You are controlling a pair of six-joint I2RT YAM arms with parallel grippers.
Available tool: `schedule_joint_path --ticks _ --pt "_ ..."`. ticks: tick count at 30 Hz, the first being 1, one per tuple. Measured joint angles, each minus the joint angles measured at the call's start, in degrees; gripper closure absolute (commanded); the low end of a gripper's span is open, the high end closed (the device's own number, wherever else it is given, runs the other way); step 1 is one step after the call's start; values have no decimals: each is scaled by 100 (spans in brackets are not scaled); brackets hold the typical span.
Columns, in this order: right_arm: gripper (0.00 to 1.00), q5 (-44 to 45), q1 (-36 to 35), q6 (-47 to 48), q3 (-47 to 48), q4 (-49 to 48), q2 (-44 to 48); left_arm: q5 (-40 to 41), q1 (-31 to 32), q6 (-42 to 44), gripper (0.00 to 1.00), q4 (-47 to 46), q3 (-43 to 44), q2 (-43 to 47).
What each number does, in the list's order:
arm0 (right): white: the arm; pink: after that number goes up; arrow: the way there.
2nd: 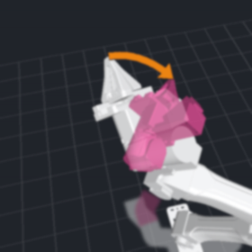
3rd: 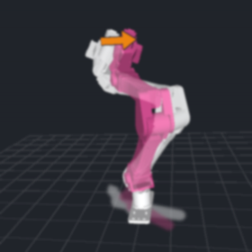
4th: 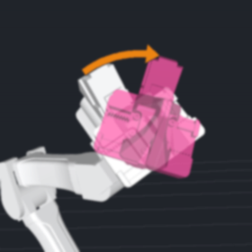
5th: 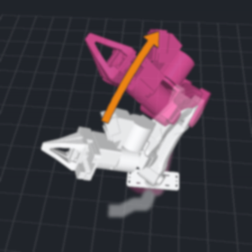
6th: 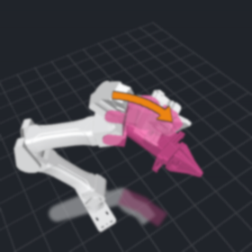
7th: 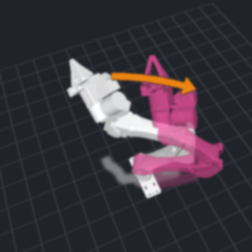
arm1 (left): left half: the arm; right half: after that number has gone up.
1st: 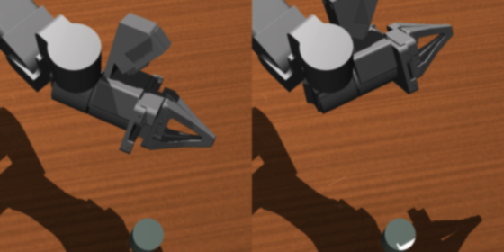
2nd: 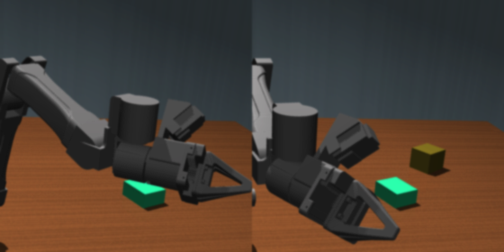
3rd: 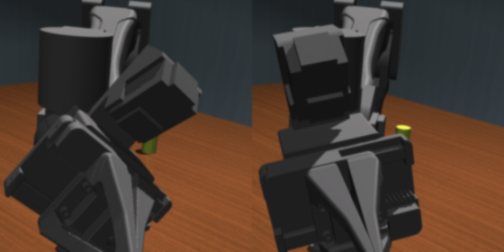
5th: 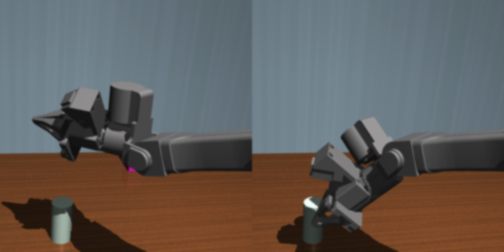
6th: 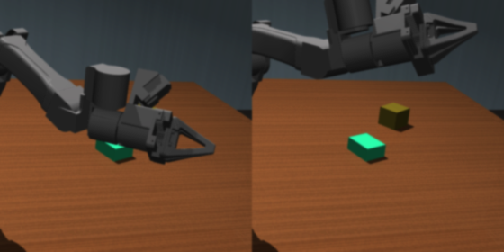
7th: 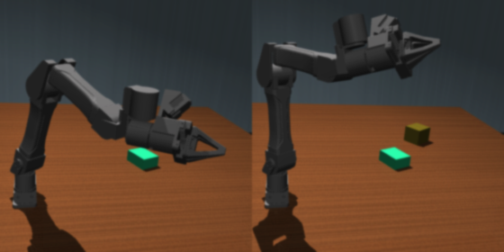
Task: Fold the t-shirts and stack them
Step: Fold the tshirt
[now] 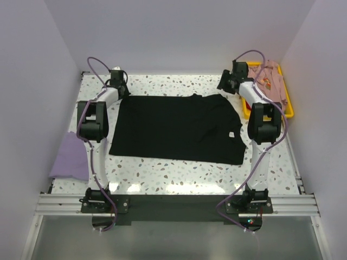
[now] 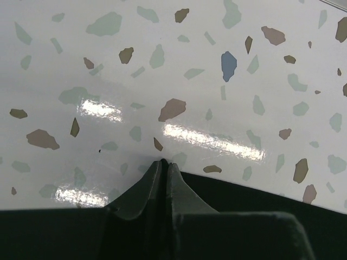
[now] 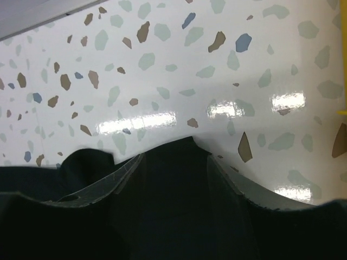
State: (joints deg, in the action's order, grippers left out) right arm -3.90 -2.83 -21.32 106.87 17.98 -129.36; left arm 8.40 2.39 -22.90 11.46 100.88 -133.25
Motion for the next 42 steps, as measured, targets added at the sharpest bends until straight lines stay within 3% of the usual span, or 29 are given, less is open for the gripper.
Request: schedule_joint_path --ticks 16,29,42 --pt "49 109 -22 254 625 374 -809 81 0 0 100 -66 -151 83" --pt "100 -7 -92 249 492 354 -817 76 0 -2 100 -74 -236 181" --pt "100 184 -72 229 326 225 -313 81 0 -31 100 -173 -245 306"
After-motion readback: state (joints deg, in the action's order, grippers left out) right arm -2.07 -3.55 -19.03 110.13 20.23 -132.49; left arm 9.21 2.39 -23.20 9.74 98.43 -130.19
